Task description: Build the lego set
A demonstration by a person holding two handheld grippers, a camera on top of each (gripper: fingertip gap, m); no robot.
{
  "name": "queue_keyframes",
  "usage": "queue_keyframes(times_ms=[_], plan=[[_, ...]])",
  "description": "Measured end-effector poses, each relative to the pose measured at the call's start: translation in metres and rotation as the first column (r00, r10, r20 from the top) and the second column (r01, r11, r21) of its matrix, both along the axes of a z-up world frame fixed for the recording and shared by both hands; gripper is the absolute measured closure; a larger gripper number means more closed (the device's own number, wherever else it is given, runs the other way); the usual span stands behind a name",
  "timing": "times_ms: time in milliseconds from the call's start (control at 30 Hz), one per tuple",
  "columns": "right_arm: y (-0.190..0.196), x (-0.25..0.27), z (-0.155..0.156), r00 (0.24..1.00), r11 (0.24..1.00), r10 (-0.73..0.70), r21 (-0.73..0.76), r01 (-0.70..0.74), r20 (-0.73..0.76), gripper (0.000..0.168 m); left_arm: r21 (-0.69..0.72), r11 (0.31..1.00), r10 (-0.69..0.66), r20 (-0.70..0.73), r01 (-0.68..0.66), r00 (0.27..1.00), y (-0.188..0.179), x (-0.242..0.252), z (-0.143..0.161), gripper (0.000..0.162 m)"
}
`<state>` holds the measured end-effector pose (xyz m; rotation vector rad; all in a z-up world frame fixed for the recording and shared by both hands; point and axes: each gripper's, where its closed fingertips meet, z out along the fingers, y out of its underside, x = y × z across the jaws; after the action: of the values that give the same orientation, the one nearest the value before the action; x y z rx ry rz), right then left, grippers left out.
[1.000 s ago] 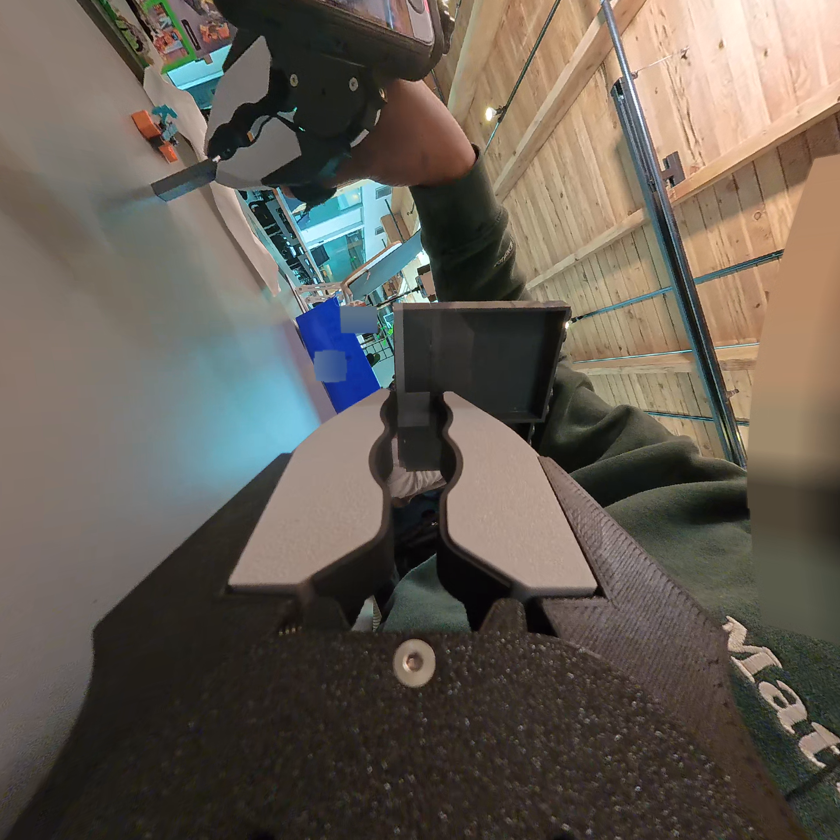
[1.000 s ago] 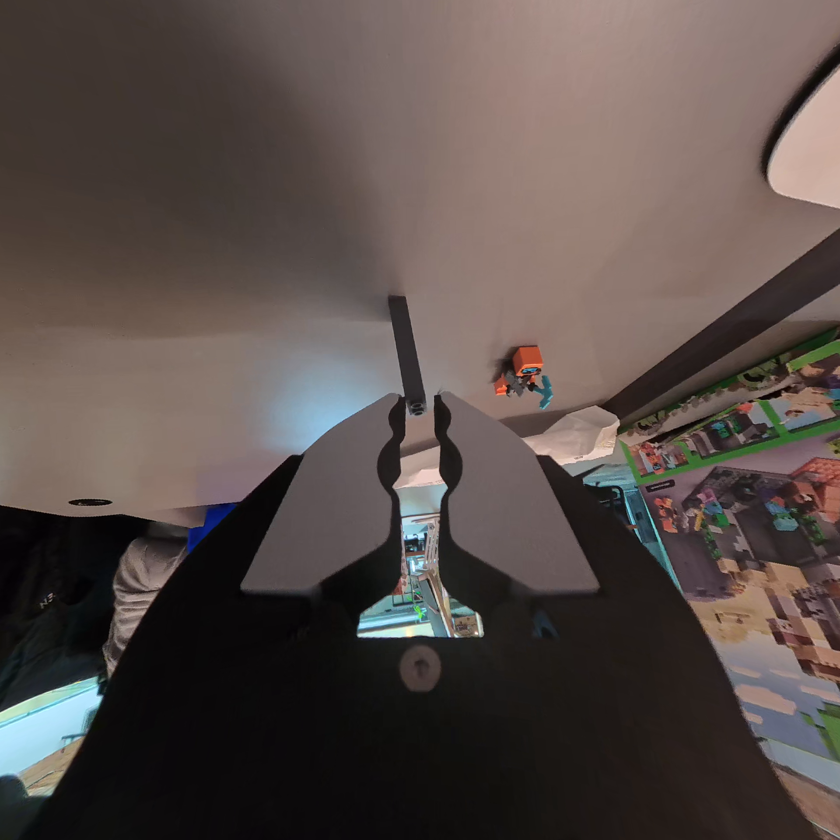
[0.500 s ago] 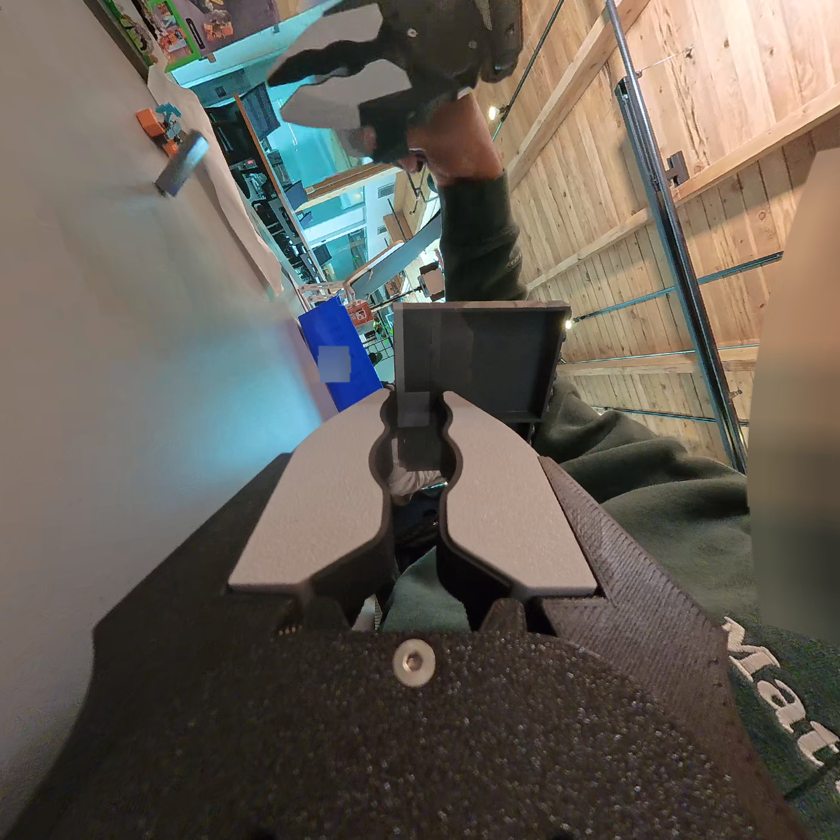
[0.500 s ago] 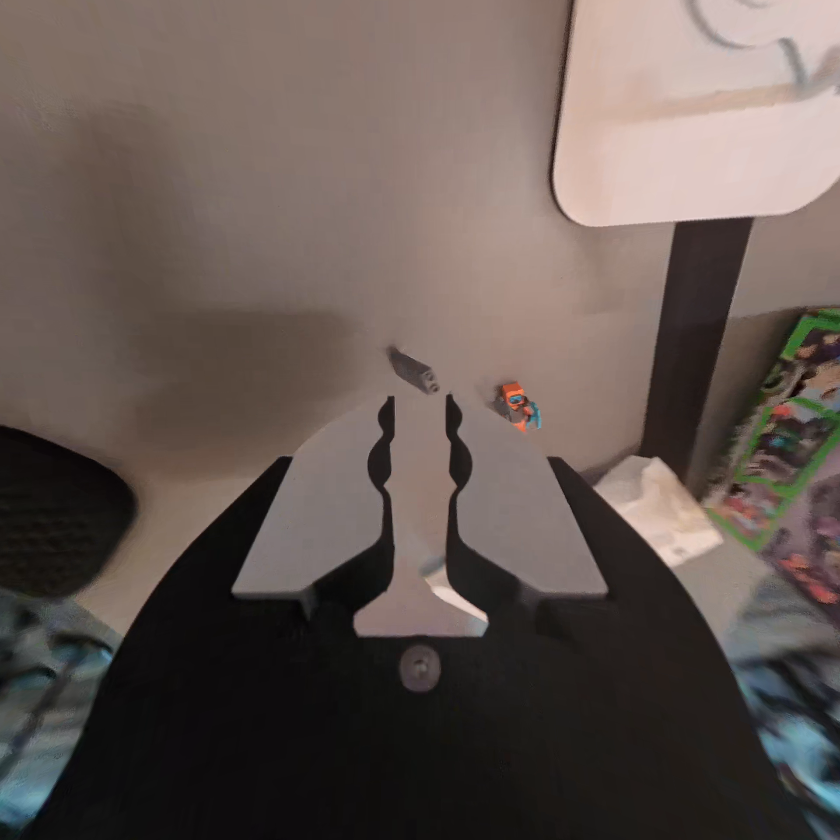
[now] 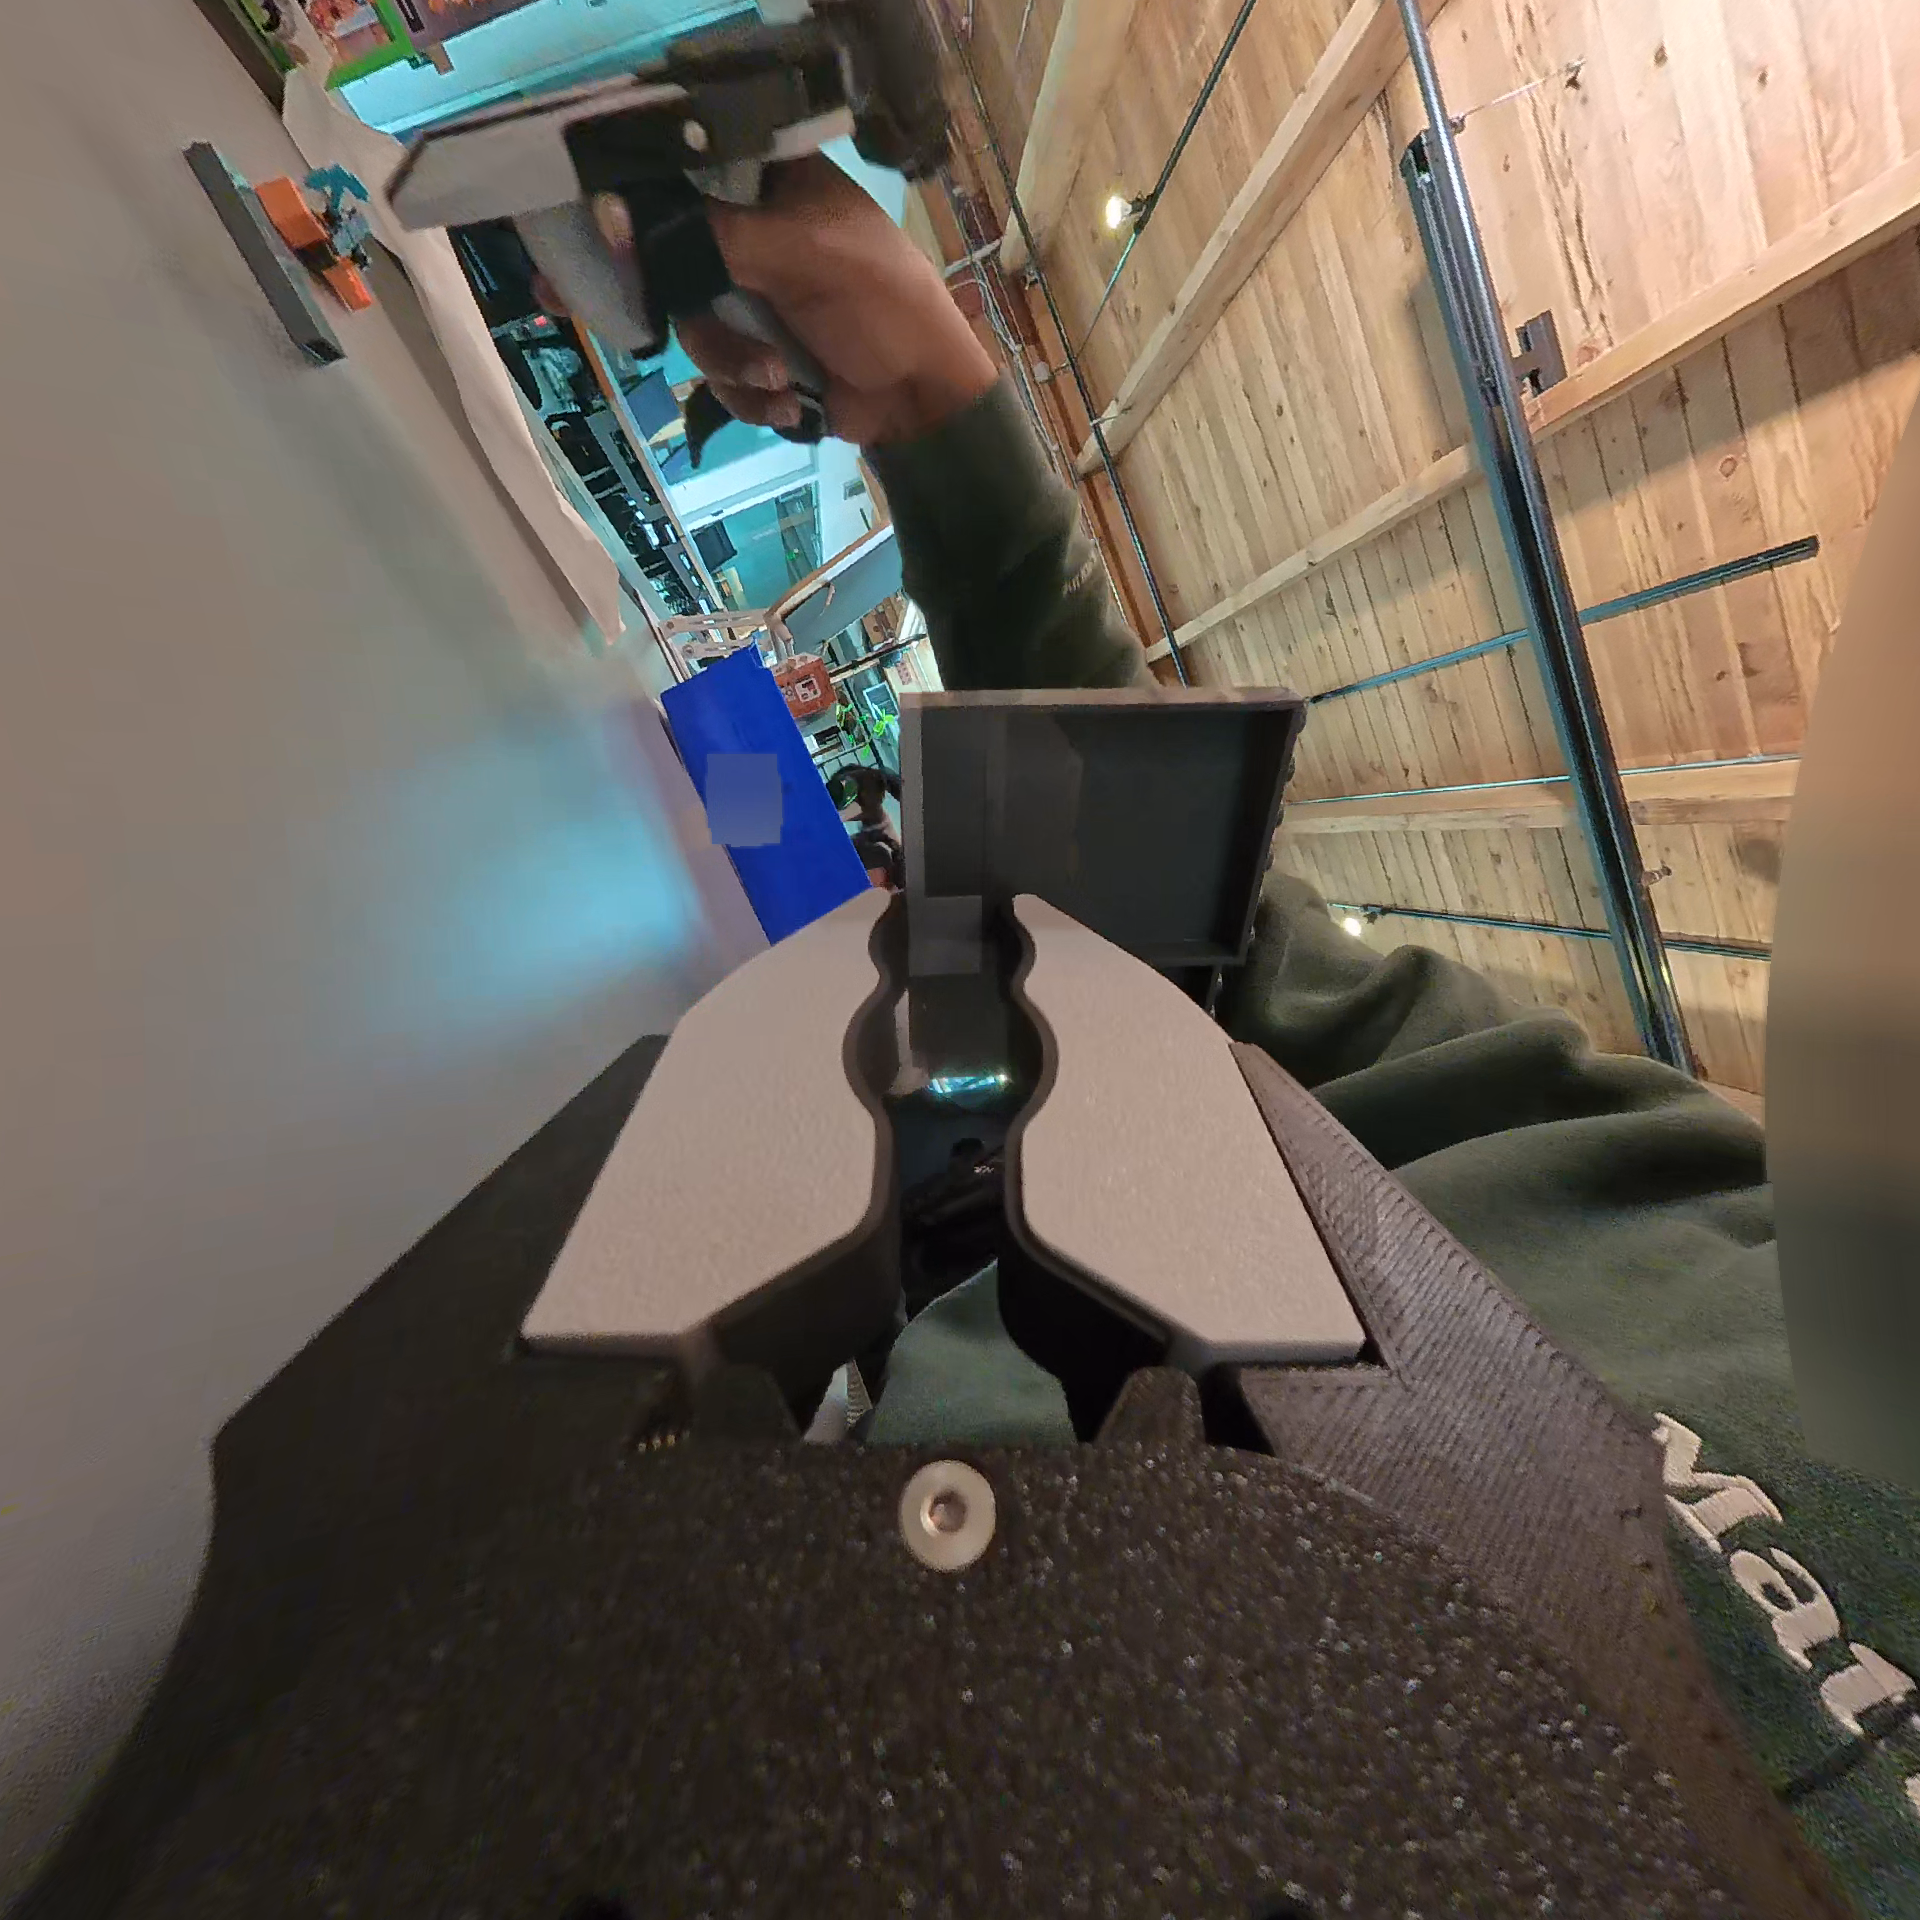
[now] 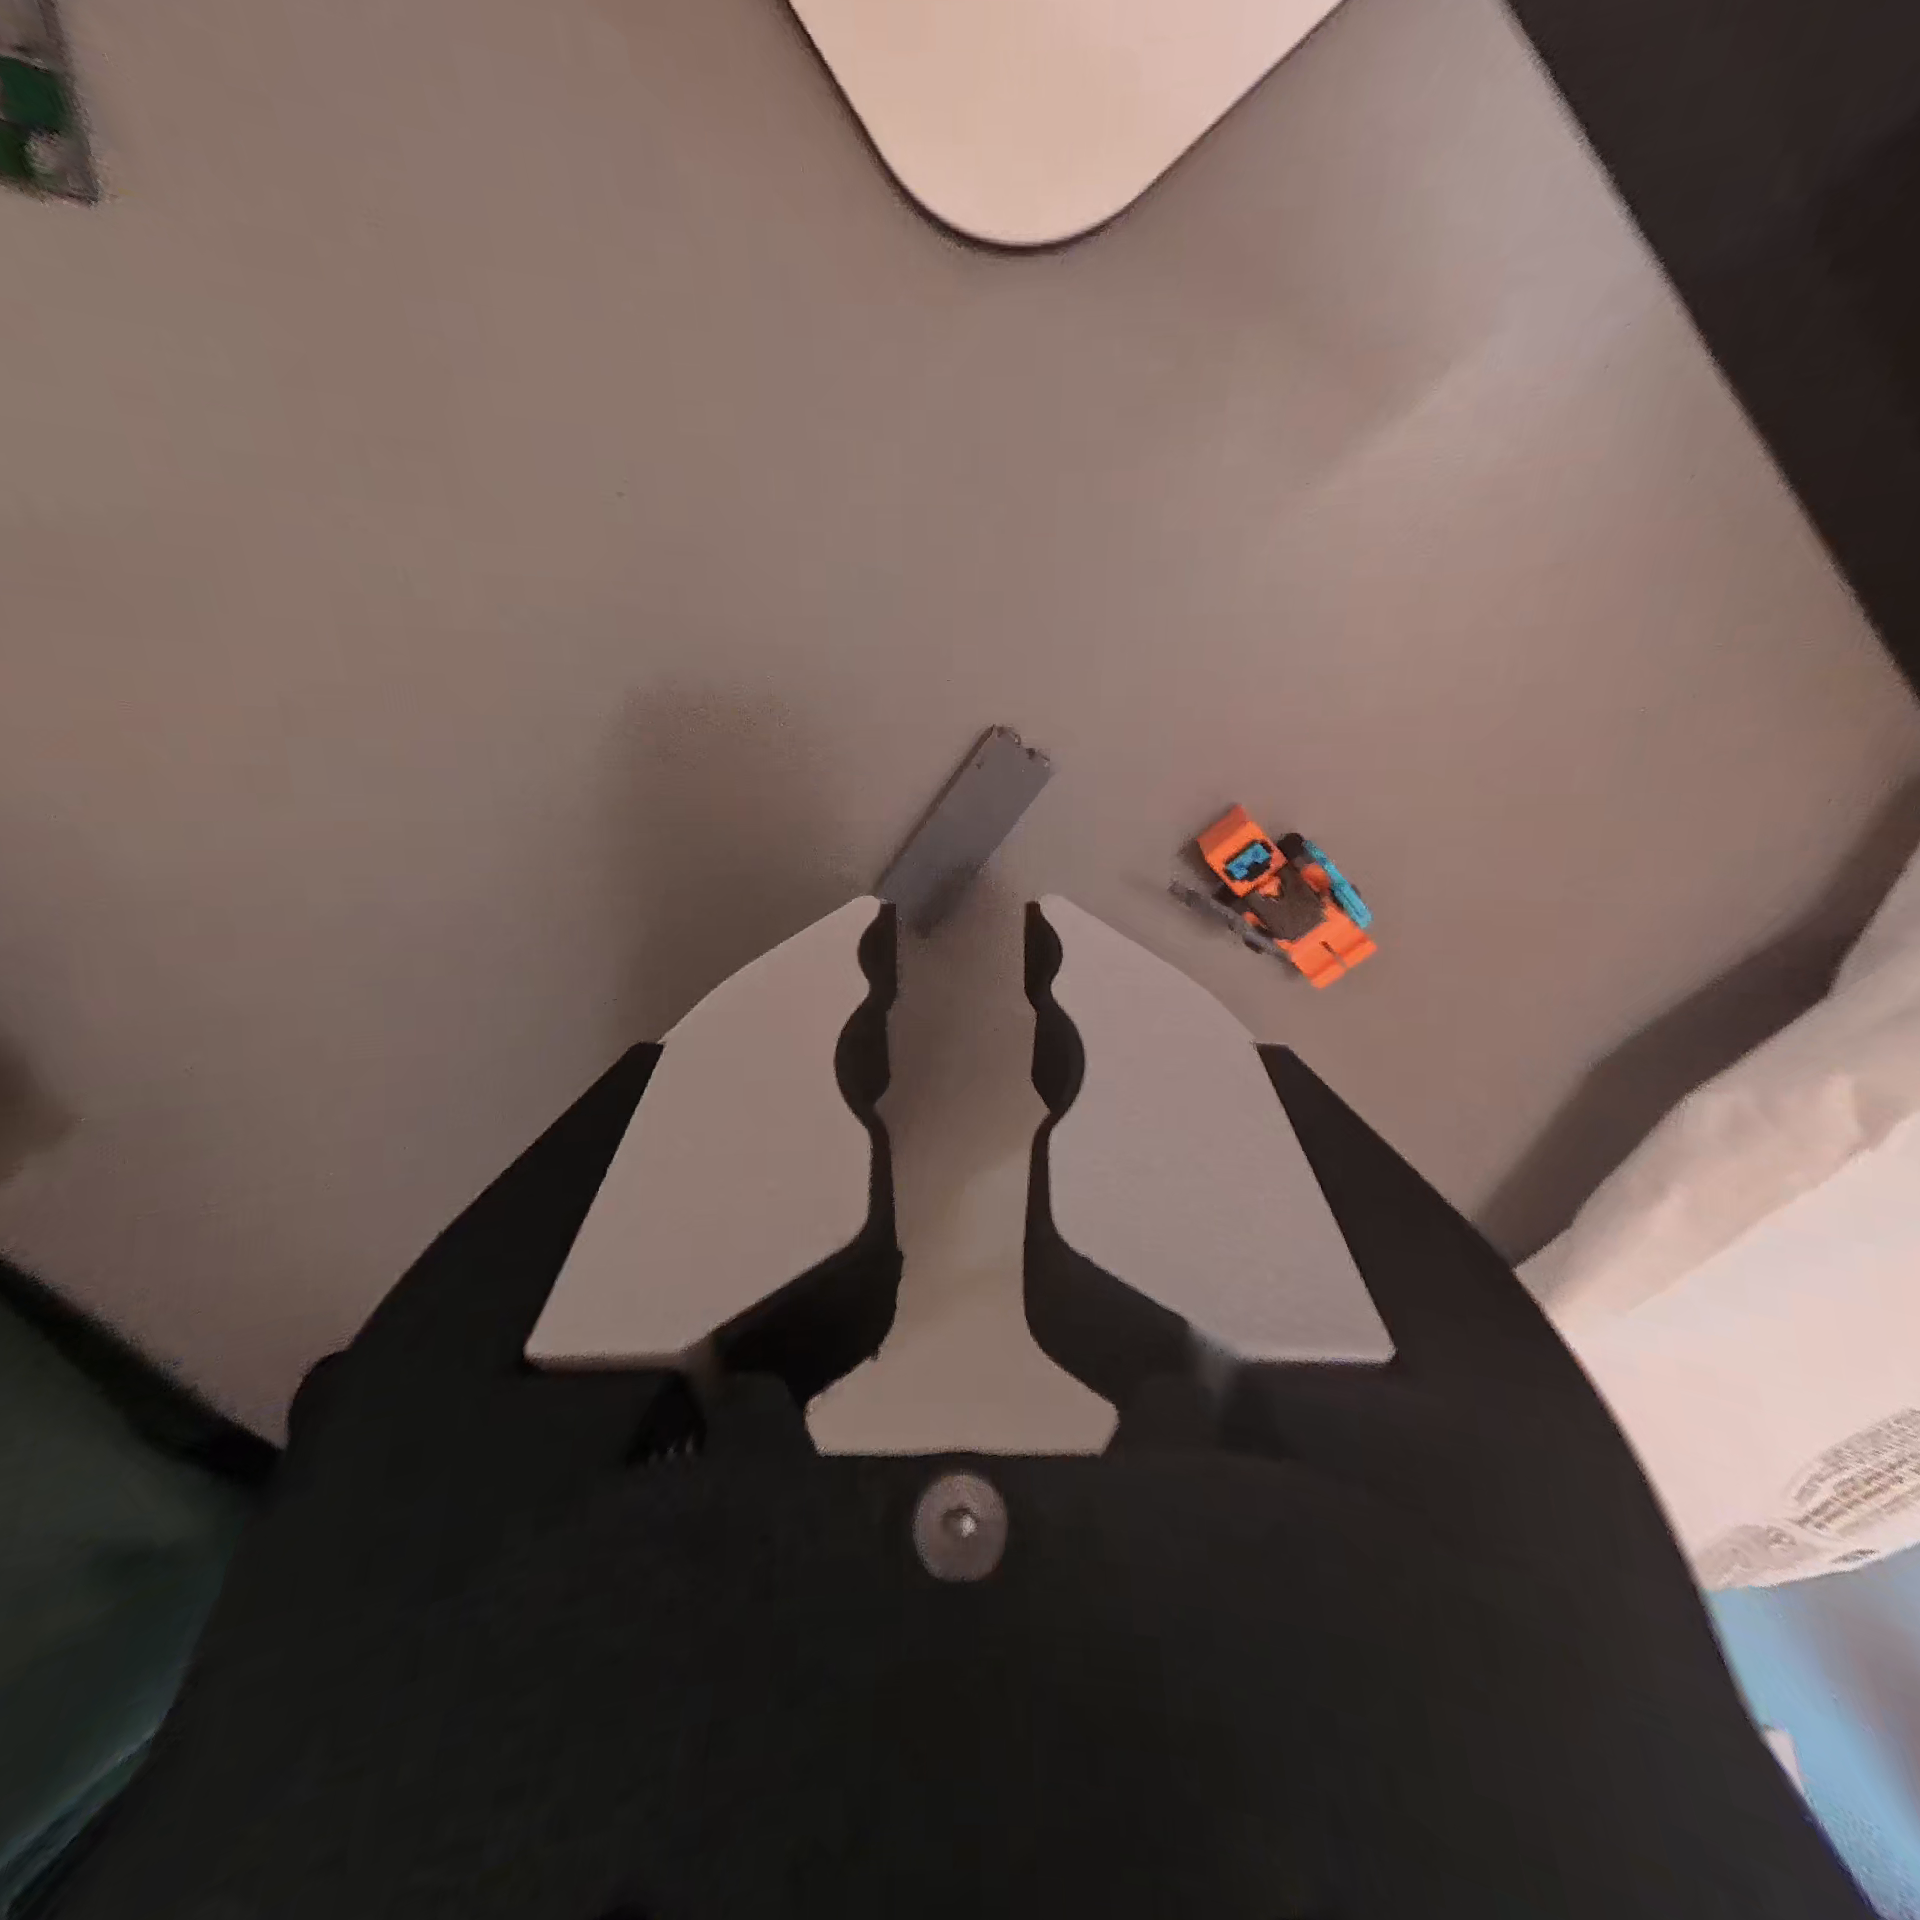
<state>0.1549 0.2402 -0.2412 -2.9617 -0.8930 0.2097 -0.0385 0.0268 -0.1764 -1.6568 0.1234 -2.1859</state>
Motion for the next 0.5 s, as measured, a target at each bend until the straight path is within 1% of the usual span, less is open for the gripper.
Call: queue_keyframes(times_ms=[33,100,200,333,433,500], plan=[[0.0,-0.002,-0.006,1.0,0.999,-0.005,-0.039,0.005,0.016,0.143,0.001,1.0,-0.004,0.002,0.004,1.0,-0.001,0.0,0.0,0.147],[0.001,-0.005,-0.016,0.999,0.994,-0.013,-0.107,0.018,0.052,0.141,0.0,1.0,-0.009,0.007,0.009,1.0,-0.002,0.0,0.001,0.146],[0.004,-0.004,-0.026,0.991,0.985,-0.006,-0.17,0.029,0.135,0.142,-0.002,1.0,-0.016,0.02,0.016,1.0,-0.003,-0.001,0.003,0.146],[0.007,-0.003,-0.035,0.98,0.979,-0.012,-0.199,0.052,0.198,0.143,0.008,1.0,-0.022,0.031,0.022,0.999,-0.005,-0.002,0.006,0.146],[0.006,-0.001,-0.041,0.976,0.975,-0.021,-0.21,0.068,0.218,0.142,0.012,0.999,-0.03,0.037,0.03,0.999,-0.006,-0.003,0.007,0.146],[0.007,-0.002,-0.041,0.976,0.977,-0.026,-0.201,0.071,0.217,0.145,0.016,0.999,-0.035,0.038,0.034,0.999,-0.007,-0.003,0.007,0.146]])
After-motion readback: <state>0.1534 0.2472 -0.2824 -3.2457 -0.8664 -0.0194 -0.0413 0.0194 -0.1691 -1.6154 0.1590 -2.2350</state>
